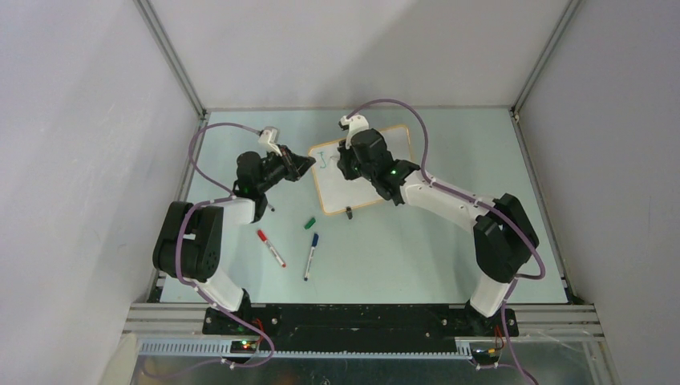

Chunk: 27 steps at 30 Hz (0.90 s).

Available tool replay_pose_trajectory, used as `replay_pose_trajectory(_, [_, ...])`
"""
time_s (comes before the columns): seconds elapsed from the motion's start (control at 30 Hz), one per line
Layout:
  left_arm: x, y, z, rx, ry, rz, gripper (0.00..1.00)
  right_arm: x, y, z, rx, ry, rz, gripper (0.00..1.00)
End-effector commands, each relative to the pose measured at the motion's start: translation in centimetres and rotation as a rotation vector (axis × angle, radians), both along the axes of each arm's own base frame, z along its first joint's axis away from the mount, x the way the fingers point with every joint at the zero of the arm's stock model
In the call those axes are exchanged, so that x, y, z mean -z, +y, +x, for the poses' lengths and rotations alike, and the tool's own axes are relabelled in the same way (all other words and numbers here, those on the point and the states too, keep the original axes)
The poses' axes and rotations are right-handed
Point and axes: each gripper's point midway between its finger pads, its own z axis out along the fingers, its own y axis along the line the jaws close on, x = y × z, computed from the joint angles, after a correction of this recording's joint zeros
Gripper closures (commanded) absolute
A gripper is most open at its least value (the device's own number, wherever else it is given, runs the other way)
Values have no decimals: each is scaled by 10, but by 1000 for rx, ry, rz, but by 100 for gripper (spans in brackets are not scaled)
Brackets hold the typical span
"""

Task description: Write a sentence on the whiteboard

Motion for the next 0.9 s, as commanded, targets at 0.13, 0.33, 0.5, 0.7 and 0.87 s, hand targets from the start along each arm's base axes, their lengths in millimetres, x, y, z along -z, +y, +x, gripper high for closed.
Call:
replay_pose_trajectory(0.13, [-11, -1, 4, -5, -64, 20, 100, -15, 5, 14, 29, -26, 20, 100])
replay_pose_trajectory(0.33, [-12, -1, 4, -4, -69, 21, 100, -13, 10, 11, -1, -15, 17, 100])
replay_pose_trajectory(0.5, [-11, -1, 4, -4, -67, 21, 100, -10, 14, 8, -30, -7, -7, 100])
replay_pose_trajectory(0.7, [-12, 0, 3, -5, -69, 23, 100, -5, 14, 5, -47, 3, -33, 100])
replay_pose_trajectory(0.87, [-11, 0, 3, -6, -67, 26, 100, -1, 17, 4, -75, 7, -62, 100])
